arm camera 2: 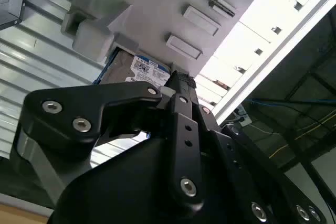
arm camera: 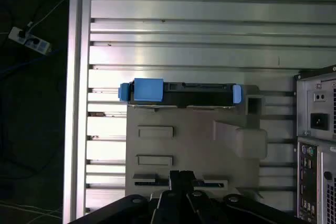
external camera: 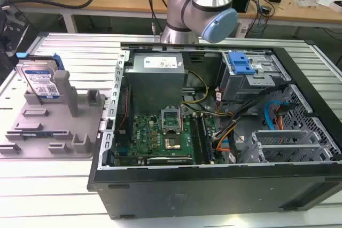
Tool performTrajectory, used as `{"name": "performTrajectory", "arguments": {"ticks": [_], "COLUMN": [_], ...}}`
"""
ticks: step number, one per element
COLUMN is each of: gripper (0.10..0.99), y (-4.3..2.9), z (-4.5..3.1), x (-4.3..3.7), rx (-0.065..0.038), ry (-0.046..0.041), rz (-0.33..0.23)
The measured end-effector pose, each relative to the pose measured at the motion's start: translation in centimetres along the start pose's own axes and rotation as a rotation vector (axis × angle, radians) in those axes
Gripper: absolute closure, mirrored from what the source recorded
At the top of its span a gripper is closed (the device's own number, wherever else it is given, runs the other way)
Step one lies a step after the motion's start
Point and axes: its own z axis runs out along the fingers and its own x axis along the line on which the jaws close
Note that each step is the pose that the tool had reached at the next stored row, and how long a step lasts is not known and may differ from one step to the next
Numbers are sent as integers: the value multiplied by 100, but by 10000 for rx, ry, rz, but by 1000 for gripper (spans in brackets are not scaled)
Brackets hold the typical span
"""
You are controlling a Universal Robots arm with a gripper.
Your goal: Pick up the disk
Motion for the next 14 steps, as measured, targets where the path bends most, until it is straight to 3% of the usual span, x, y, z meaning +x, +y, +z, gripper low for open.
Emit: {"name": "performTrajectory", "arguments": {"ticks": [14], "gripper": [980], "y": [0], "z": [0], "x": [0], "rx": [0], "ry": [0], "rz": [-18]}}
